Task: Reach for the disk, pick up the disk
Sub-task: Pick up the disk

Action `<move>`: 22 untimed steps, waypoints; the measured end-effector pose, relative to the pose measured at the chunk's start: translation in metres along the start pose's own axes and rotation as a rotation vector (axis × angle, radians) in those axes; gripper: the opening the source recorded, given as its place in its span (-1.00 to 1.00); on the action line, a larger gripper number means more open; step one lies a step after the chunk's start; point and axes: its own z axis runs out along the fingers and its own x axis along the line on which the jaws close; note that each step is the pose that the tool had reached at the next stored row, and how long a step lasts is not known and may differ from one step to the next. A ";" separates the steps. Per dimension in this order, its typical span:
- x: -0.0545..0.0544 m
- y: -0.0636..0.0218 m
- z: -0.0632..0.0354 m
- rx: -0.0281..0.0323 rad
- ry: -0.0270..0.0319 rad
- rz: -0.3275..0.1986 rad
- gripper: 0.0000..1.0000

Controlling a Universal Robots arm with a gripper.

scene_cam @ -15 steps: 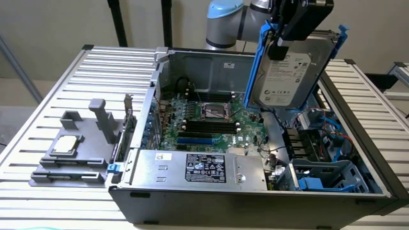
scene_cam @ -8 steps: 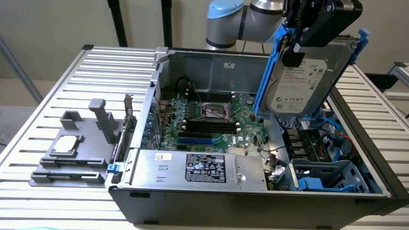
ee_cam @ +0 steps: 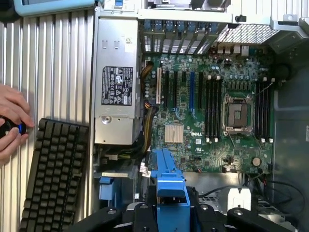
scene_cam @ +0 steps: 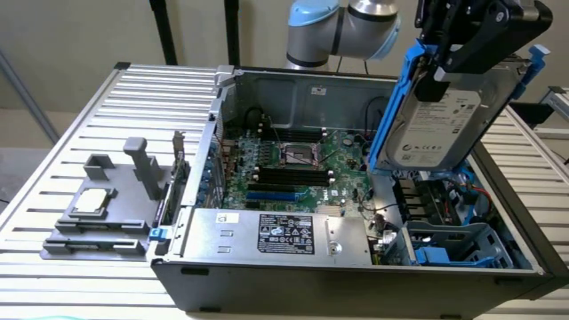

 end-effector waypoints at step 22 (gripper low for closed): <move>0.044 -0.0493 -0.0080 -0.0028 -0.0224 0.000 -0.35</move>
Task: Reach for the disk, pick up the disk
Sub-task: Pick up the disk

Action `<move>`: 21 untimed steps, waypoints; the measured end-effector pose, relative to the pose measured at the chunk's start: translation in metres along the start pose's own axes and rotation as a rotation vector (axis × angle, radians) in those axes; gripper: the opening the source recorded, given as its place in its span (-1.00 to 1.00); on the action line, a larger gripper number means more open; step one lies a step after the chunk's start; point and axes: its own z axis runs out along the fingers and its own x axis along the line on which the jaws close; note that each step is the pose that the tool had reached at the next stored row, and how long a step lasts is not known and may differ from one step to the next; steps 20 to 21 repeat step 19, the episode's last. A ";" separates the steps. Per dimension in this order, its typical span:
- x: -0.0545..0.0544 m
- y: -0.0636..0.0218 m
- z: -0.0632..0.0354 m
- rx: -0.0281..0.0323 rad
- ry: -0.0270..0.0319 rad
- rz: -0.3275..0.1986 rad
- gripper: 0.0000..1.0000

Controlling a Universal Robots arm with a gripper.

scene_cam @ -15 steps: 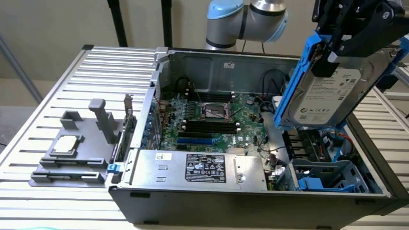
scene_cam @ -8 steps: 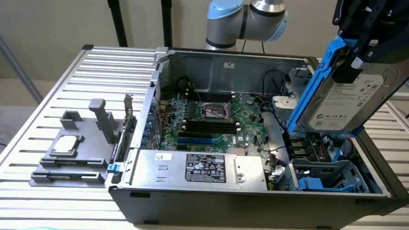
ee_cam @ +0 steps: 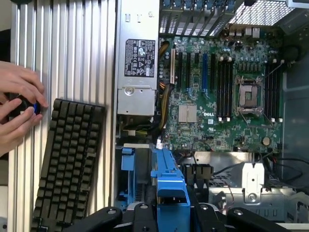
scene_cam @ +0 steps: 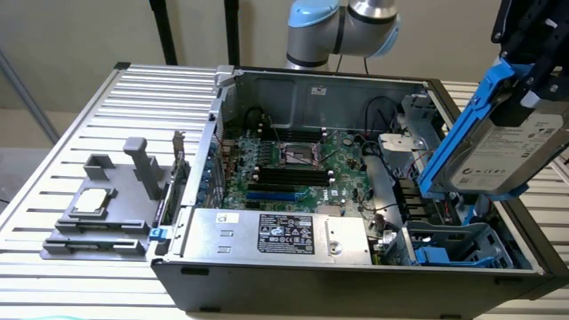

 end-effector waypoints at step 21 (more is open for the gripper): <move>0.018 -0.0128 0.0117 -0.0113 -0.0172 0.000 -0.35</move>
